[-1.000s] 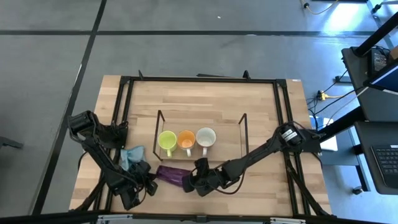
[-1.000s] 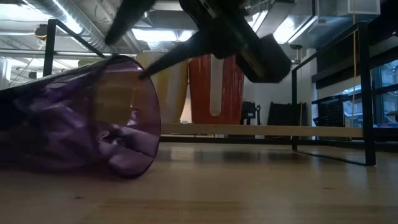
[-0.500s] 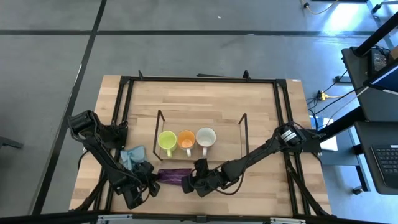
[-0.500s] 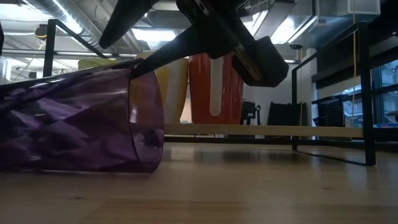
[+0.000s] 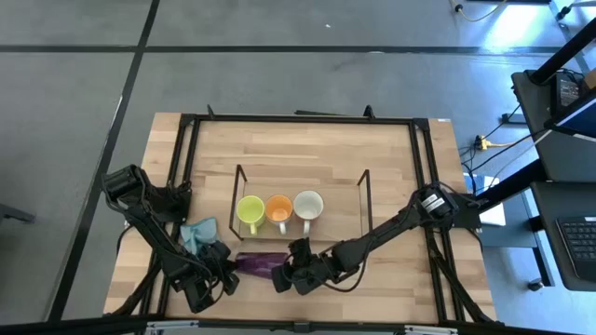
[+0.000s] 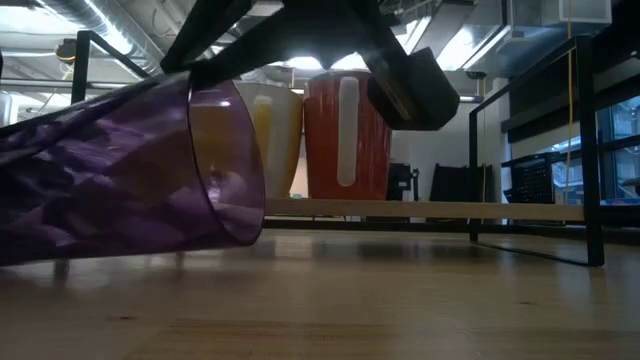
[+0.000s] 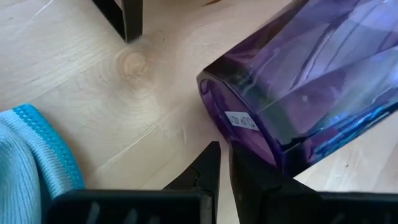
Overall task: Stack small to large cups/mugs on shelf
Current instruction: Put the violet cup on the shelf
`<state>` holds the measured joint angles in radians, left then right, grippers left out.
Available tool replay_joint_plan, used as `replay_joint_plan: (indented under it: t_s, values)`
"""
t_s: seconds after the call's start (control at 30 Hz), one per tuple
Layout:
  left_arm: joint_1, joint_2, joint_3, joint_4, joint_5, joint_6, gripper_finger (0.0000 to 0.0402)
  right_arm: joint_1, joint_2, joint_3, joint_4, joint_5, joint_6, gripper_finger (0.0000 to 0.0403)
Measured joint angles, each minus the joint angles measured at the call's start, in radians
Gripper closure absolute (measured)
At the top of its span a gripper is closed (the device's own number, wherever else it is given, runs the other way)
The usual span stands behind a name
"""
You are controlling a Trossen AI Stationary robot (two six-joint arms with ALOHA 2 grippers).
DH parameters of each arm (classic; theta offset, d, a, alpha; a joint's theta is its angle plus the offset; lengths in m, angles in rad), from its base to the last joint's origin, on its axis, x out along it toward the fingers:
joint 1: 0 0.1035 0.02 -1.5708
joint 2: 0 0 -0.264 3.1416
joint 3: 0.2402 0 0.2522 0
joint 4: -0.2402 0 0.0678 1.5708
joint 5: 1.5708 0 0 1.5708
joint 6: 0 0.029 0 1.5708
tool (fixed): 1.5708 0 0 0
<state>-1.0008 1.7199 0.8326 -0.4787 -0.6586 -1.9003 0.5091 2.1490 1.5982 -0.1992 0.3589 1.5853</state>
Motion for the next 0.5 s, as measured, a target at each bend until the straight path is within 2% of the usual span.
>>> replay_joint_plan:
  t_s: [0.27, 0.5]
  values:
    - [-0.016, 0.000, 0.000, 0.004, -0.004, 0.000, 0.0372, 0.011, -0.022, -0.002, -0.034, -0.045, -0.014, 0.0358]
    - [-0.028, 0.000, 0.000, 0.003, -0.004, 0.000, 0.0372, 0.057, -0.105, -0.001, -0.212, -0.038, -0.024, 0.0385]
